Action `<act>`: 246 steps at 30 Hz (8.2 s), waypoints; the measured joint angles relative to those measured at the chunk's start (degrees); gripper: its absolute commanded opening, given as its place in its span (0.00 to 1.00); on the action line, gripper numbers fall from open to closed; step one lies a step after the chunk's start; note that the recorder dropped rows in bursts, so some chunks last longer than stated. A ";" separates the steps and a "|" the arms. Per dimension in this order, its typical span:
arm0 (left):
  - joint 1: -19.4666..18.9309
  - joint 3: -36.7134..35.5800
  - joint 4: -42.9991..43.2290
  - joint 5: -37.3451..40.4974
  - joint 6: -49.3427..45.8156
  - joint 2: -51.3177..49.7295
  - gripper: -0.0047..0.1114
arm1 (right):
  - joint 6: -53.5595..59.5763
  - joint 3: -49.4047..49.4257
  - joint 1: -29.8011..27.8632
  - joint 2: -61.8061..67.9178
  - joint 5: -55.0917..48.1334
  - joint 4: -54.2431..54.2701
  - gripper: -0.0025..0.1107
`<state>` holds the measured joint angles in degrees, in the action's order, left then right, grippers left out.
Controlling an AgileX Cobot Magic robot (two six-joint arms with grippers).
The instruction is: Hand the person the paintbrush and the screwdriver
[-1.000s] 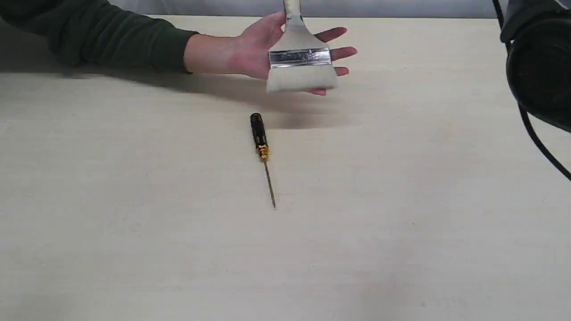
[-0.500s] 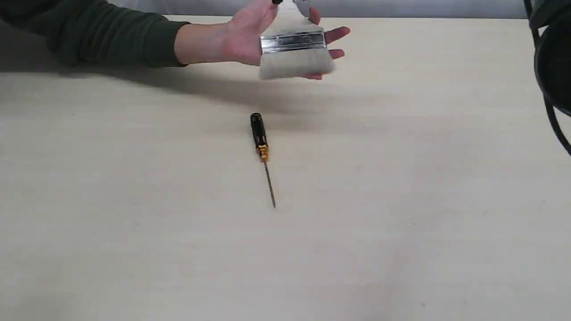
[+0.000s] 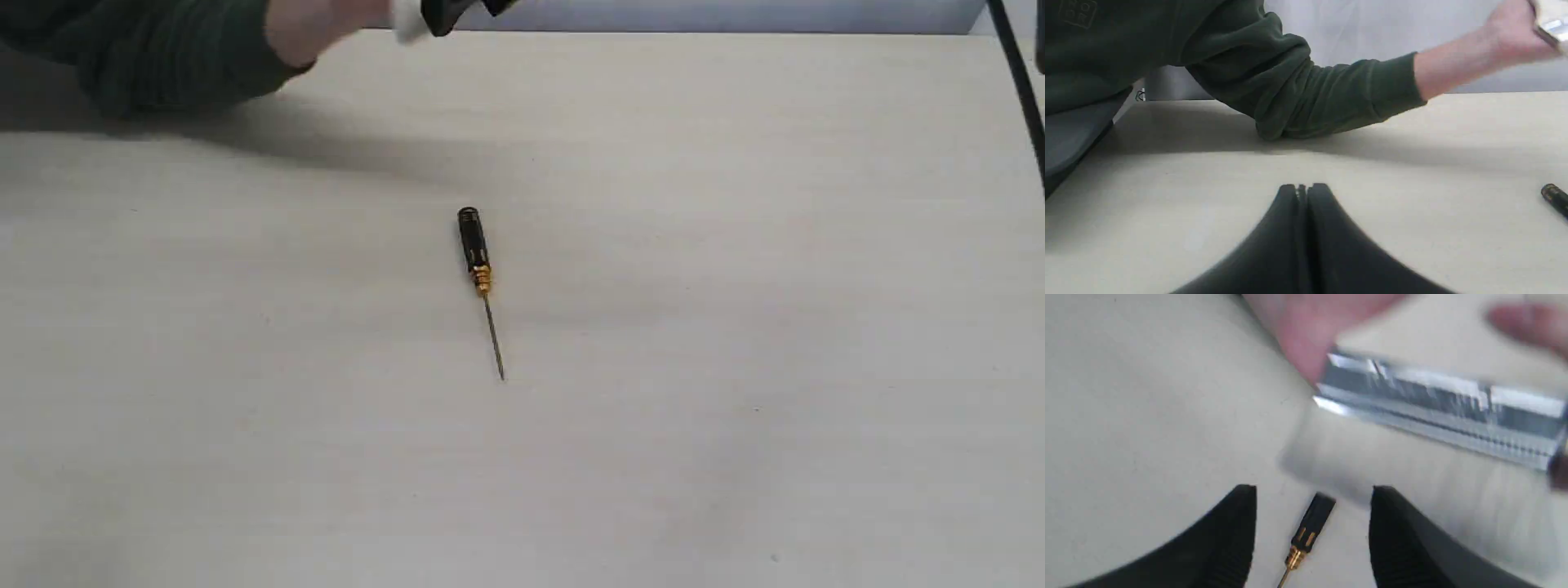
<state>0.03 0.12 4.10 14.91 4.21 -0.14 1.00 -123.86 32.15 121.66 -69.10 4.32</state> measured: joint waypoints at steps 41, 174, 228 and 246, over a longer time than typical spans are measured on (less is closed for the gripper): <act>0.00 0.00 0.00 0.00 0.00 0.00 0.04 | -0.12 45.46 1.34 -2.36 41.24 3.81 0.57; 0.00 0.00 0.00 0.00 0.00 0.00 0.04 | -6.15 9.75 -5.36 6.17 22.48 -9.04 0.53; 0.00 0.00 0.00 0.00 0.00 0.00 0.04 | -4.95 93.42 -5.36 -76.99 59.54 -0.75 0.06; 0.00 0.00 0.00 0.00 0.00 0.00 0.04 | -4.95 115.78 -5.36 -107.47 76.20 1.20 0.06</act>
<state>0.03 0.12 4.10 14.91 4.21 -0.14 -3.95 -8.09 26.78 14.19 7.09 5.52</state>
